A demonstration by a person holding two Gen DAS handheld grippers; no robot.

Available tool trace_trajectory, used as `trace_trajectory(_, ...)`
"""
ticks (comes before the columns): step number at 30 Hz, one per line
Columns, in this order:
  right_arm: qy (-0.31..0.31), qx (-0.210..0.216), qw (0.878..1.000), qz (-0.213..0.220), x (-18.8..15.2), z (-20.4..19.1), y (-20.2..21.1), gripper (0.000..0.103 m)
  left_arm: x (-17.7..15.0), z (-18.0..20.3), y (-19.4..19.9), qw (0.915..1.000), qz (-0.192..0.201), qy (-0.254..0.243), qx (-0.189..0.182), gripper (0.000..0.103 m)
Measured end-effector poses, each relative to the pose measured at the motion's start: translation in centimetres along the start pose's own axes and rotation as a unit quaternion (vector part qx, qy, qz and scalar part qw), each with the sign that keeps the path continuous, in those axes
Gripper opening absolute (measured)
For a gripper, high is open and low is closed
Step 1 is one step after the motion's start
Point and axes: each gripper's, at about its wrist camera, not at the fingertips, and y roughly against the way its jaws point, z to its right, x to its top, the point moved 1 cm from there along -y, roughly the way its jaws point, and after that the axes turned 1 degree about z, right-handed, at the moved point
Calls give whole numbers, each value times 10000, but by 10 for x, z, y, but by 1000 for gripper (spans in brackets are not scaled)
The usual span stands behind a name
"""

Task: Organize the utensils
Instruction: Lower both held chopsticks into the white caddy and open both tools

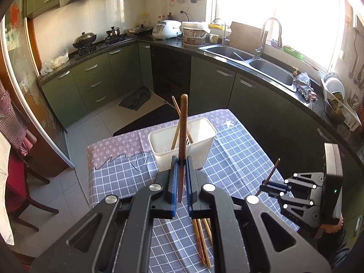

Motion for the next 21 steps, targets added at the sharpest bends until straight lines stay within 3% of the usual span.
trace_trajectory(8, -23, 41, 10000, 25, 0, 3, -2, 7, 60, -10, 11, 9988, 419, 161, 210, 7)
trace_trajectory(13, 12, 71, 10000, 31, -1, 2, -2, 7, 81, -13, -7, 9979, 507, 213, 331, 7)
trace_trajectory(17, -23, 82, 9999, 60, -2, 5, -1, 7, 85, -15, -35, 9976, 417, 215, 509, 7)
trace_trajectory(21, -58, 94, 9999, 66, -3, 7, 1, 7, 76, -17, -70, 9985, 65, 253, 477, 7)
